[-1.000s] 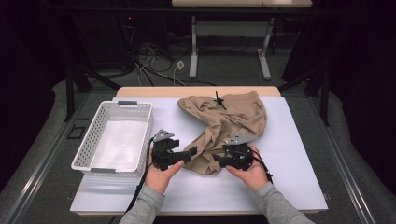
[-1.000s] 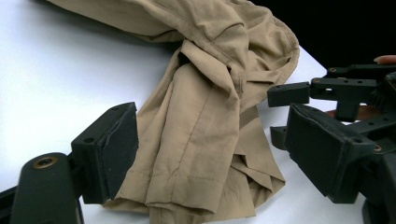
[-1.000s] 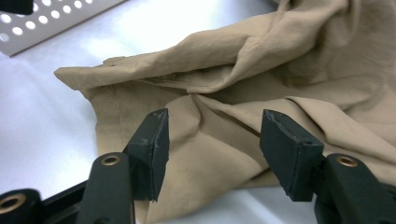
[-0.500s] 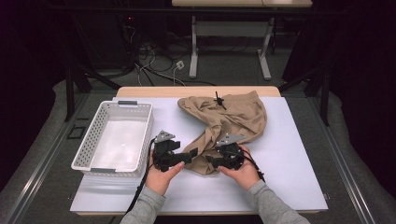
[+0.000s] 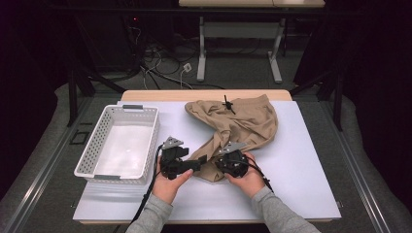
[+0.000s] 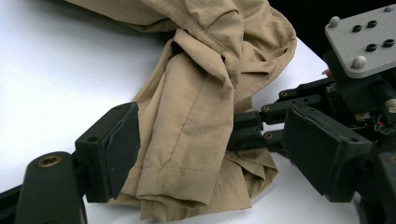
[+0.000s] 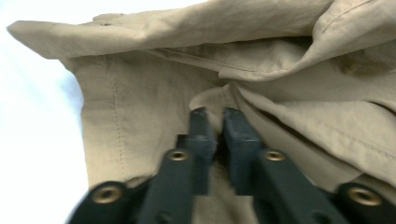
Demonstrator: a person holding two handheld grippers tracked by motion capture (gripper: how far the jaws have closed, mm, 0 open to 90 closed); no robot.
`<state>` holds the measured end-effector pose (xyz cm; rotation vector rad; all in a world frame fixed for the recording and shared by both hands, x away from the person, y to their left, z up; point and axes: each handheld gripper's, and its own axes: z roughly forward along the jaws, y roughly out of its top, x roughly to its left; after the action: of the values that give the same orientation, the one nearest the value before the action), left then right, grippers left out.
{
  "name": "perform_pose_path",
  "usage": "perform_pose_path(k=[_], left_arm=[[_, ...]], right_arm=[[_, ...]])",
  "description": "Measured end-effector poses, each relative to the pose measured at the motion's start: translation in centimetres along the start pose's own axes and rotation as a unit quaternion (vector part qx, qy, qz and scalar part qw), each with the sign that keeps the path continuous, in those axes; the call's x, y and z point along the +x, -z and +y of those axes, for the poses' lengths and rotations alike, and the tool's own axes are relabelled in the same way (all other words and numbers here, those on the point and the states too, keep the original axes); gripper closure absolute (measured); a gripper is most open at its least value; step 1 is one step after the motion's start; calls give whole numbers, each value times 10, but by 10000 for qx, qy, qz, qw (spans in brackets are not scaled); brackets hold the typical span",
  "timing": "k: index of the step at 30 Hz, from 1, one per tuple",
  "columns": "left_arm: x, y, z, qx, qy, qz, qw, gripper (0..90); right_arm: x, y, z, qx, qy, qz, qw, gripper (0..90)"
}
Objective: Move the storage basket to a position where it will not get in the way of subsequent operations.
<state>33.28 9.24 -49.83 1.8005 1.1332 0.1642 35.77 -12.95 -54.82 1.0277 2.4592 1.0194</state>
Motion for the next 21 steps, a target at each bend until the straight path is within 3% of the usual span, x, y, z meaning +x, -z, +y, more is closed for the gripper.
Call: perform_pose_path(k=[3,11,21], left_arm=[[-2,1,0,-23,1,-16,10000,198],[-7,1,-1,-24,-51,-58,10000,205],[-14,-3,-5,49,-139,-107,9998,213]], right_arm=[[1,6,-1,-13,-15,47,10000,890],[0,30,-8,-315,-24,112,9994,899],[-13,65,-30,-581,-408,153,9974,900]])
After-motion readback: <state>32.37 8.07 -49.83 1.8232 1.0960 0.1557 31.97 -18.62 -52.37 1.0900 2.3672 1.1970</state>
